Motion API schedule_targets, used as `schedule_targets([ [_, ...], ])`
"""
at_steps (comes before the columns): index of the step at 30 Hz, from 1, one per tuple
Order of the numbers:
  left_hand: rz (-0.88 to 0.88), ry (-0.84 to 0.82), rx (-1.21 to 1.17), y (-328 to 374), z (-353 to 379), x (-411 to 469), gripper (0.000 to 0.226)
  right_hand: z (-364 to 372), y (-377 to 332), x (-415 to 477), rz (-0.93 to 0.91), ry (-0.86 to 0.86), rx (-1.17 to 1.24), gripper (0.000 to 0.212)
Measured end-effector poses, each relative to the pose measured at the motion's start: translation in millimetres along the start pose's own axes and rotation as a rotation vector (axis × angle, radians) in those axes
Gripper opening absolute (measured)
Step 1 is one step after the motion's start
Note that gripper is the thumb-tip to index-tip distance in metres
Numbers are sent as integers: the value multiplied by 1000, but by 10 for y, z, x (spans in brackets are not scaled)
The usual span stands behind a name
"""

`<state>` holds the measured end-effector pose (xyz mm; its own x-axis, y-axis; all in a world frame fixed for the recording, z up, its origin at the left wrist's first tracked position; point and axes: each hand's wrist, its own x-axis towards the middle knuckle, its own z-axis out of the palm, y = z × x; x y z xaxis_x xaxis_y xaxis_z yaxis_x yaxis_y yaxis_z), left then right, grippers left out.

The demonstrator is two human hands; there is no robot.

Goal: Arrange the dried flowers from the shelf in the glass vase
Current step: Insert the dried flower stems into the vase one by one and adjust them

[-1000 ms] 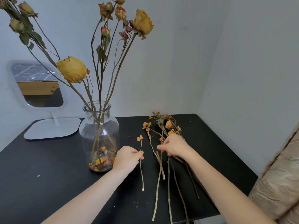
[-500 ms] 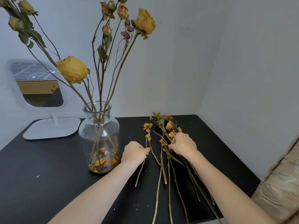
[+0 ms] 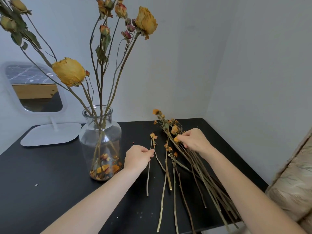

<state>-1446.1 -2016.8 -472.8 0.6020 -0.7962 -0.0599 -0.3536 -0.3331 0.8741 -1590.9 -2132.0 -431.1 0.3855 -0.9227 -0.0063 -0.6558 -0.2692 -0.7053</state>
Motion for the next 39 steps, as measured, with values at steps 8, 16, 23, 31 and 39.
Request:
schedule_targets([
  [8,121,-23,-248,214,-506,-529,17,-313,-322,-29,-99,91,388,34],
  [16,329,163,-357,196,-1300,-1029,10,-310,-745,-121,-176,164,615,20],
  [23,425,697,-614,196,-2032,-1017,11,-245,-964,-181,-213,171,686,16],
  [31,512,667,-686,522,-2237,-766,10,-188,-1037,-227,-217,157,680,11],
  [39,467,638,-478,400,-2051,-535,7,-189,-1050,-284,-220,157,656,13],
])
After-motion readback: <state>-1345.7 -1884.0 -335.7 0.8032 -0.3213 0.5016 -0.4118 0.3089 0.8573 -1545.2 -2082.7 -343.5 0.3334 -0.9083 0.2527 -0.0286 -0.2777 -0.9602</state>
